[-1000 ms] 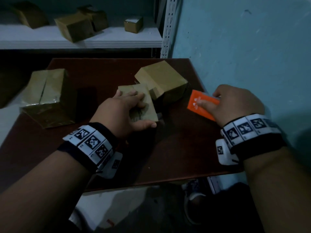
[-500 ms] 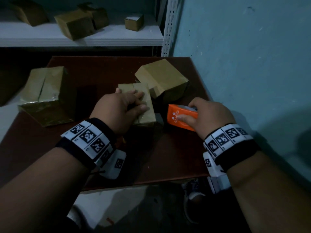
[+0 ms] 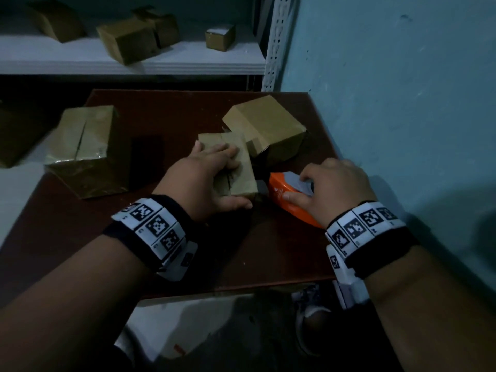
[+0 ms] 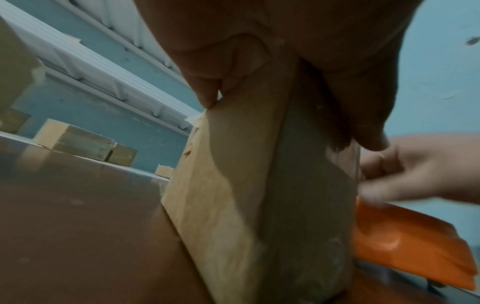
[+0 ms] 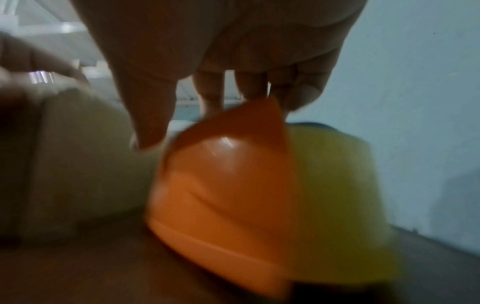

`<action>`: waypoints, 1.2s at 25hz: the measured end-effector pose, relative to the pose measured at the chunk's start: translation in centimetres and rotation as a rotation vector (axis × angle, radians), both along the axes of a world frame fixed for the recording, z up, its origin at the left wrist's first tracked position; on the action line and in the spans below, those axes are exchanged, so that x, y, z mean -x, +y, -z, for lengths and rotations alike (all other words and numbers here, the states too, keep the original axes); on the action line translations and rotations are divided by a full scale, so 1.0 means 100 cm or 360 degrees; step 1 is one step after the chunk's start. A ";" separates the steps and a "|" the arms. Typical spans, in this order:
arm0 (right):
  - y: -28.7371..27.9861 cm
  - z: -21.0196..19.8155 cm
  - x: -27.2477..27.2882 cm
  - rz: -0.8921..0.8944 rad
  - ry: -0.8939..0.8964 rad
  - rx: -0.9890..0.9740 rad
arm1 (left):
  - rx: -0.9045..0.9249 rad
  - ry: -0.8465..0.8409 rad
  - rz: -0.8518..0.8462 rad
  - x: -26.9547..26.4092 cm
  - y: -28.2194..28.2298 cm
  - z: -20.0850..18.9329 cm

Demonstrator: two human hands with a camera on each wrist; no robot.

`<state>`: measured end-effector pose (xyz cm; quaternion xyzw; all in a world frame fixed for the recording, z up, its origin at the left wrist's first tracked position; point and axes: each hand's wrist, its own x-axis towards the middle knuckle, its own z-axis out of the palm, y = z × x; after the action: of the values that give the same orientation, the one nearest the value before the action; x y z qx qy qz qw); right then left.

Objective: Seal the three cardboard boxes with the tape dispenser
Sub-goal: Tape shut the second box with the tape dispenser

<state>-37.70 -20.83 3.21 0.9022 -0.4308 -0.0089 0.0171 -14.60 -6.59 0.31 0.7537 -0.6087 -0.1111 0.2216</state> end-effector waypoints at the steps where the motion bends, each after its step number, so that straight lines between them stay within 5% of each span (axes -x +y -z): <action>1: 0.002 -0.001 0.001 -0.0024 -0.0175 -0.0025 | 0.0025 0.0020 0.0000 0.000 0.000 0.001; 5: 0.019 0.003 -0.006 -0.0083 -0.1055 -0.0683 | 0.0071 0.0023 0.0019 0.003 0.003 -0.001; 7: 0.029 0.013 -0.016 -0.0080 -0.1128 -0.1073 | 0.0102 0.0017 0.0034 0.005 0.006 -0.006; 12: 0.029 0.025 -0.028 -0.0271 -0.1208 -0.1457 | 0.0117 -0.0033 0.0060 0.005 0.018 -0.012; 23: 0.016 0.023 -0.030 -0.0449 -0.1338 -0.1776 | -0.0069 -0.0118 0.0003 -0.003 0.018 0.000; 30: 0.015 0.012 -0.027 -0.0524 -0.1138 -0.1414 | -0.0123 -0.0089 -0.0023 -0.003 0.018 -0.001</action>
<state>-34.99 -19.32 1.96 0.8249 -0.2194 0.1189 -0.5072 -14.26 -4.77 0.45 0.7689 -0.6045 -0.1118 0.1759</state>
